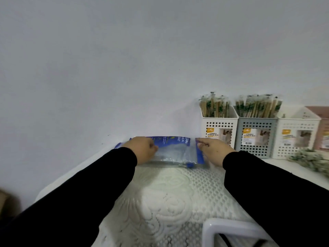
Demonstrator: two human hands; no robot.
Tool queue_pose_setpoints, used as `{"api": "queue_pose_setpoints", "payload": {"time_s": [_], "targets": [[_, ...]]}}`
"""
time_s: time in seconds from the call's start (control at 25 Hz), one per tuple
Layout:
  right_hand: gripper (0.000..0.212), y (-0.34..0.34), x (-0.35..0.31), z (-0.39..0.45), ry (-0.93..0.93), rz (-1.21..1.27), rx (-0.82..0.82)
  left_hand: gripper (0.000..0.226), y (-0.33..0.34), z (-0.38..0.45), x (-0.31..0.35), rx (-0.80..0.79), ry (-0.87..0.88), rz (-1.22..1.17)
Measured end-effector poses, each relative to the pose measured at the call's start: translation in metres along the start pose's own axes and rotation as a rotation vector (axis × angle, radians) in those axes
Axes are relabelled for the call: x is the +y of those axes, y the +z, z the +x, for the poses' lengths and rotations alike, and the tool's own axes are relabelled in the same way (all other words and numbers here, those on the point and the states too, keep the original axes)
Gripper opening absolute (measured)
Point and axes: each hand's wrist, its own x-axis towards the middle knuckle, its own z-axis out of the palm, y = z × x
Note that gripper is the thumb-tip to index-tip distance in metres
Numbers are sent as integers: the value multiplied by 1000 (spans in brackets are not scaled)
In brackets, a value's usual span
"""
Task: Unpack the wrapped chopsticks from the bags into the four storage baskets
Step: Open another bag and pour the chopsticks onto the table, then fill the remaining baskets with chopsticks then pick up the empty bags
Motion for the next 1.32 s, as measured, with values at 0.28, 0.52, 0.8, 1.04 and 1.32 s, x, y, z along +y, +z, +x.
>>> {"api": "queue_pose_setpoints", "payload": {"time_s": [0.28, 0.52, 0.8, 1.04, 1.32], "targets": [[40, -59, 66, -59, 77, -250, -67, 39, 5, -43, 110, 2, 211, 63], [30, -134, 162, -114, 8, -448, 55, 38, 17, -60, 249, 1, 372, 64], [23, -213, 313, -149, 187, -395, 270, 42, 48, -52, 406, -169, 239, -231], [36, -253, 402, -134, 411, 120, 321, 74, 64, 4, 470, -171, -306, -720], [46, -243, 409, -100, 445, 275, 121, 96, 89, 28, 486, -161, -436, -690]]}}
